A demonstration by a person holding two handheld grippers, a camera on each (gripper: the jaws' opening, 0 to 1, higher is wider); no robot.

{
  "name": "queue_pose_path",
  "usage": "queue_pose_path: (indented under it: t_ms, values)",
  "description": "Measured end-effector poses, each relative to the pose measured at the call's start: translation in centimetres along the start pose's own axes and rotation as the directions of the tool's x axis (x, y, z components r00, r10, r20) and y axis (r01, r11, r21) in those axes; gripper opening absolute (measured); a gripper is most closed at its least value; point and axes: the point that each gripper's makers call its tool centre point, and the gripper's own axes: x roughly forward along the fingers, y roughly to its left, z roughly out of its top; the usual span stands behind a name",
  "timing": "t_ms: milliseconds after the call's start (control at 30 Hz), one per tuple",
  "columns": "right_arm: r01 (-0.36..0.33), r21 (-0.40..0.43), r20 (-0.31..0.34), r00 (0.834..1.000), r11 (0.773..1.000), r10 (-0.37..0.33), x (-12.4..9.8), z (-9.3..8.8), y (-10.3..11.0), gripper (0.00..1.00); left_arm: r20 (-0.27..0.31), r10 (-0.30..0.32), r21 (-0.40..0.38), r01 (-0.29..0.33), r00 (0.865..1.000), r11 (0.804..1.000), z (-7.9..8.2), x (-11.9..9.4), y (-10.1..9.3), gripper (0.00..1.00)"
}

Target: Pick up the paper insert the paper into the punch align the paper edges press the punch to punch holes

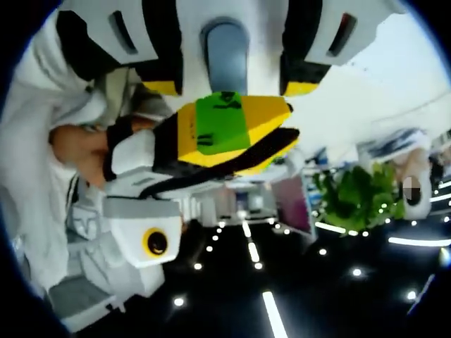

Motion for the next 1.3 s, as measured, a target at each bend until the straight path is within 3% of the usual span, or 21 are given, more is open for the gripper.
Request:
queue_pose_path:
  t_ms: [267,367,500,667,733,933,1067,1300]
  values:
    - [0.013,0.019,0.0,1.0,1.0,-0.013,-0.8,1.1,-1.0,0.32,0.026,0.018,-0.007,-0.018,0.999,1.0,0.9,-0.2,0.5,0.73]
    - [0.023,0.019,0.007,1.0,1.0,-0.023,-1.7,1.6,-1.6,0.32,0.091,0.039,-0.052,-0.034,0.995,0.998,2.5,-0.6,1.5,0.81]
    - [0.04,0.0,0.015,0.999,0.999,-0.04,-2.7,2.1,-2.3,0.34,0.141,0.091,-0.074,-0.081,0.986,0.994,4.1,-2.3,2.5,0.86]
    - [0.041,-0.022,0.014,0.999,0.999,-0.041,-4.6,2.5,-3.2,0.39,0.168,0.167,-0.072,-0.157,0.972,0.985,4.8,-6.3,4.1,0.89]
    - [0.045,-0.026,0.007,0.999,0.999,-0.044,-5.3,2.5,-3.7,0.4,0.161,0.192,-0.072,-0.183,0.968,0.98,4.4,-8.1,4.8,0.89]
    - [0.068,-0.042,-0.016,0.997,0.997,-0.069,-7.3,1.5,-5.4,0.42,0.076,0.288,-0.099,-0.28,0.955,0.955,1.0,-13.0,7.2,0.89]
    - [0.072,-0.058,-0.035,0.997,0.996,-0.074,-8.0,0.5,-6.0,0.42,0.059,0.312,-0.104,-0.305,0.948,0.947,-0.2,-14.5,8.1,0.89]
    - [0.001,-0.027,-0.053,0.999,1.0,-0.003,-7.6,-0.8,-6.0,0.42,0.005,0.338,-0.171,-0.332,0.941,0.928,-2.8,-15.5,9.5,0.85]
